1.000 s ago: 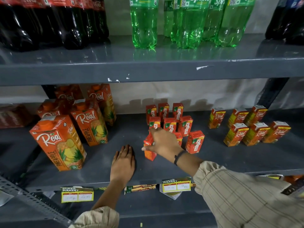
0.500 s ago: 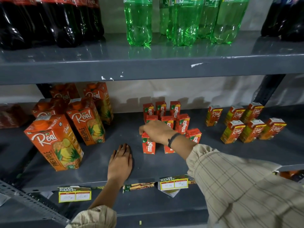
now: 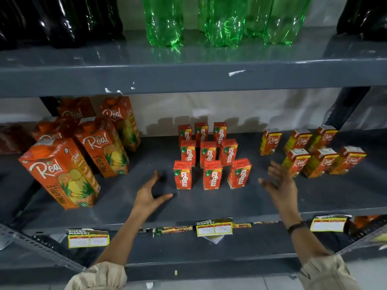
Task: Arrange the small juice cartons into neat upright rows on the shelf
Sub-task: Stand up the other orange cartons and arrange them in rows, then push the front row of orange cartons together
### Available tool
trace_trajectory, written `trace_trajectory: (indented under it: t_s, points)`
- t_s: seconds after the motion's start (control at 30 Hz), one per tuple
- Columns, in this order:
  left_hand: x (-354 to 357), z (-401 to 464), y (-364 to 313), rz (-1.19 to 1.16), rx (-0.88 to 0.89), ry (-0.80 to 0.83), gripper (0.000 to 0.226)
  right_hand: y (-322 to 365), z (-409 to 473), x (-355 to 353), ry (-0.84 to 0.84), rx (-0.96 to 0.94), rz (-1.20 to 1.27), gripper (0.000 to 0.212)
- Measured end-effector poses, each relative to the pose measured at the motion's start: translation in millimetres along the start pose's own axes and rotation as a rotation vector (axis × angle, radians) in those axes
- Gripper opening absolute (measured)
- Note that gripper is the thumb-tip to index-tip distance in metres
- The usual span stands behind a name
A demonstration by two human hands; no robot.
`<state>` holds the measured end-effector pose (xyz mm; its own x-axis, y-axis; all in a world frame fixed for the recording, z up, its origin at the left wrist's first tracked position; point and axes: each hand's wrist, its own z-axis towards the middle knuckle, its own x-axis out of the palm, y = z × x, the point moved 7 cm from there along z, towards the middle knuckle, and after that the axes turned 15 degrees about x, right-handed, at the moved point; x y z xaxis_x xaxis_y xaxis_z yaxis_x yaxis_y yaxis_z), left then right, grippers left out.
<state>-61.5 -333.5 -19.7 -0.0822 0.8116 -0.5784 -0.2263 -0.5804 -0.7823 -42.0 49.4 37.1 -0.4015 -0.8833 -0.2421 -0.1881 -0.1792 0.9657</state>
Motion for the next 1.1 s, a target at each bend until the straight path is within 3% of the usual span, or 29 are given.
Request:
trace_trajectory:
  t_s: [0.1,0.2,0.3,0.47,0.8,0.9,1.1]
  points:
    - [12.4,11.2,-10.6,-0.124,-0.057,-0.039,0.076,-24.8,22.6,24.0,0.269,0.075,-0.098,0.077]
    - [29.2,22.5,-23.6,-0.243,-0.121,-0.071,0.058,-22.1,32.1,55.8,0.439,0.073,-0.182,0.082]
    - [49.0,31.8,-38.6,-0.24,-0.127,-0.063,0.054,-17.9,32.5,85.2,0.458,0.042,-0.273,0.088]
    - [70.7,40.8,-59.8,-0.202,-0.15,0.047,0.05,-12.8,31.8,113.4,0.484,-0.01,-0.343,0.061]
    - [76.2,37.0,-62.8,-0.223,-0.25,0.22,0.056,-17.8,24.4,119.1,0.682,0.178,-0.208,0.062]
    - [76.6,24.4,-52.5,-0.167,-0.255,0.218,0.064,-22.4,8.9,113.2,0.697,0.222,-0.219,0.059]
    - [76.0,-12.3,-56.8,-0.113,-0.193,0.201,0.054,-34.1,-19.9,104.3,0.729,0.26,-0.285,0.056]
